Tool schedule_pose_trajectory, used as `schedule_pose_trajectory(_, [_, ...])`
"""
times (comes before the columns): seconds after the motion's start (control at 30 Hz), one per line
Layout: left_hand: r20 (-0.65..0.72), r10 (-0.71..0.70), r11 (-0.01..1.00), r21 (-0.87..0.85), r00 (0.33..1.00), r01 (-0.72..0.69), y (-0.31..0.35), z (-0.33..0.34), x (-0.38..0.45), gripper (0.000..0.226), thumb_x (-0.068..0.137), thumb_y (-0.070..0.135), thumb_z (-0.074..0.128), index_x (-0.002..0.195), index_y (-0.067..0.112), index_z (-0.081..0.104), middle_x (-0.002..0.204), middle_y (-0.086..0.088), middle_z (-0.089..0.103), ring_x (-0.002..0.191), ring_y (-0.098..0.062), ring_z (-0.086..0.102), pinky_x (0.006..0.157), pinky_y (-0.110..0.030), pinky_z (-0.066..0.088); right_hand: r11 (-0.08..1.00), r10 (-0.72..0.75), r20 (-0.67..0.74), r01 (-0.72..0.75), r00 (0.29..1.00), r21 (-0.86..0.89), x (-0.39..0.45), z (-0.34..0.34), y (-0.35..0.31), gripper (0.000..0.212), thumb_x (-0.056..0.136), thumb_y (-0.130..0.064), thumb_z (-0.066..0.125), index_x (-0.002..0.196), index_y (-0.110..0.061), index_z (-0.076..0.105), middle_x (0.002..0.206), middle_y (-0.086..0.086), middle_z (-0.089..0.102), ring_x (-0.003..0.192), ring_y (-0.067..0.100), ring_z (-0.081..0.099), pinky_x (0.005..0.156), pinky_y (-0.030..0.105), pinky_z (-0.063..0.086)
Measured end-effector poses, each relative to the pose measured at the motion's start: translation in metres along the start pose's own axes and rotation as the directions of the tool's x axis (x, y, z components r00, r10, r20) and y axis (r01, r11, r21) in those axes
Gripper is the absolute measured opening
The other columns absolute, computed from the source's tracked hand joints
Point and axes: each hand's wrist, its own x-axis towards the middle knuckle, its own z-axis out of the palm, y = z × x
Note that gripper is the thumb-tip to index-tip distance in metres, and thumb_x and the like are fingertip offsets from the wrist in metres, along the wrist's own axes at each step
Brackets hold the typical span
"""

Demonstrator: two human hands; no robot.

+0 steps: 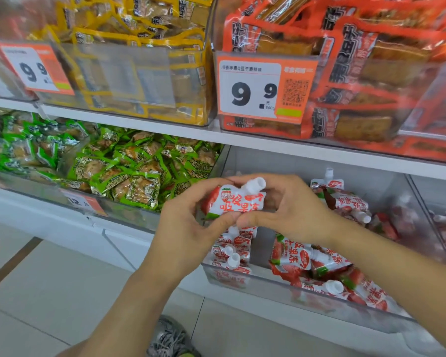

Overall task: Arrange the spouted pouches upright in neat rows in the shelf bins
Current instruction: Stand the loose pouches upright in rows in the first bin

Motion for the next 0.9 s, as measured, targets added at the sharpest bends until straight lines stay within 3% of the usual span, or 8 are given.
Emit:
schedule_pose_trajectory(0.1, [0.009, 0.024, 0.969, 0.244, 1.0, -0.025, -0.006, -0.001, 0.001, 0.064, 0.075, 0.034, 0.078, 0.133, 0.025, 0.052, 0.128, 0.01, 0.052, 0.116, 0.004, 0.051, 0.09, -0.006, 0.042, 0.998, 0.033, -0.054, -0.035, 0.998, -0.043, -0.006, -0.007, 0.007, 0.041, 0.08, -0.008, 0.077, 0.119, -0.015, 0.066, 0.109, -0.003, 0.074, 0.103, 0.014, 0.07, 0.093, 0.036, 0.056])
schedule_pose_trajectory(0.2, [-0.022, -0.145, 0.918, 0.37, 0.989, 0.143, -0.015, -0.008, 0.001, 0.084, 0.072, 0.046, 0.078, 0.143, 0.033, 0.035, 0.132, 0.016, 0.041, 0.115, 0.002, 0.045, 0.096, -0.015, 0.041, 0.956, 0.1, -0.052, -0.11, 0.994, -0.273, -0.007, -0.028, 0.016, 0.039, 0.082, -0.027, 0.077, 0.118, -0.019, 0.066, 0.106, -0.009, 0.074, 0.1, 0.007, 0.07, 0.093, 0.038, 0.055])
schedule_pose_trajectory(0.33, [-0.02, -0.21, 0.877, 0.439, 0.978, 0.197, -0.028, -0.013, -0.002, 0.051, 0.075, 0.029, 0.082, 0.121, 0.026, 0.061, 0.112, 0.013, 0.058, 0.097, -0.005, 0.062, 0.089, -0.03, 0.054, 0.733, 0.373, 0.155, -0.189, 0.915, -0.654, 0.003, -0.063, 0.016, 0.047, 0.072, -0.067, 0.07, 0.105, -0.033, 0.071, 0.109, -0.017, 0.07, 0.096, 0.001, 0.065, 0.091, 0.039, 0.054])
schedule_pose_trajectory(0.47, [-0.059, -0.157, 0.866, 0.472, 0.986, 0.166, -0.03, -0.009, -0.003, 0.03, 0.077, 0.019, 0.08, 0.105, 0.023, 0.072, 0.113, 0.006, 0.058, 0.085, -0.009, 0.061, 0.085, -0.025, 0.054, 0.808, 0.23, 0.013, -0.184, 0.973, -0.56, 0.036, -0.065, 0.03, 0.029, 0.085, -0.037, 0.073, 0.112, -0.029, 0.068, 0.118, -0.016, 0.067, 0.108, 0.003, 0.063, 0.101, 0.035, 0.049])
schedule_pose_trajectory(0.53, [-0.054, -0.147, 0.864, 0.48, 0.988, 0.155, -0.032, -0.009, -0.003, 0.028, 0.077, 0.019, 0.08, 0.103, 0.025, 0.072, 0.11, 0.01, 0.056, 0.079, -0.002, 0.059, 0.077, -0.01, 0.048, 0.7, 0.18, 0.014, -0.119, 0.983, -0.704, 0.062, -0.064, 0.044, 0.045, 0.086, -0.032, 0.073, 0.128, -0.029, 0.057, 0.135, -0.01, 0.057, 0.125, 0.01, 0.053, 0.107, 0.029, 0.04])
schedule_pose_trajectory(0.63, [-0.054, -0.16, 0.867, 0.469, 0.986, 0.167, -0.037, -0.01, -0.004, 0.027, 0.076, 0.022, 0.08, 0.102, 0.028, 0.072, 0.109, 0.015, 0.052, 0.076, 0.005, 0.057, 0.068, 0.0, 0.039, 0.576, 0.32, 0.104, -0.106, 0.942, -0.811, 0.096, -0.058, 0.065, 0.082, 0.077, -0.042, 0.08, 0.147, -0.029, 0.038, 0.153, -0.001, 0.039, 0.137, 0.019, 0.041, 0.108, 0.03, 0.036])
schedule_pose_trajectory(0.77, [-0.066, -0.165, 0.882, 0.436, 0.984, 0.178, -0.038, -0.009, -0.003, 0.026, 0.075, 0.022, 0.08, 0.099, 0.031, 0.072, 0.107, 0.018, 0.053, 0.079, 0.006, 0.06, 0.065, 0.001, 0.04, 0.396, 0.409, 0.147, -0.03, 0.9, -0.918, 0.113, -0.047, 0.083, 0.08, 0.073, -0.052, 0.079, 0.141, -0.022, 0.049, 0.142, 0.005, 0.052, 0.126, 0.024, 0.051, 0.102, 0.03, 0.042])
schedule_pose_trajectory(0.9, [-0.044, -0.15, 0.909, 0.386, 0.988, 0.155, -0.038, -0.011, -0.001, 0.03, 0.073, 0.02, 0.081, 0.09, 0.04, 0.066, 0.1, 0.03, 0.047, 0.085, 0.021, 0.053, 0.068, 0.006, 0.036, 0.475, 0.346, 0.158, -0.027, 0.925, -0.879, 0.105, -0.058, 0.078, 0.063, 0.071, -0.049, 0.082, 0.125, -0.021, 0.066, 0.119, 0.0, 0.067, 0.105, 0.018, 0.061, 0.09, 0.03, 0.049])
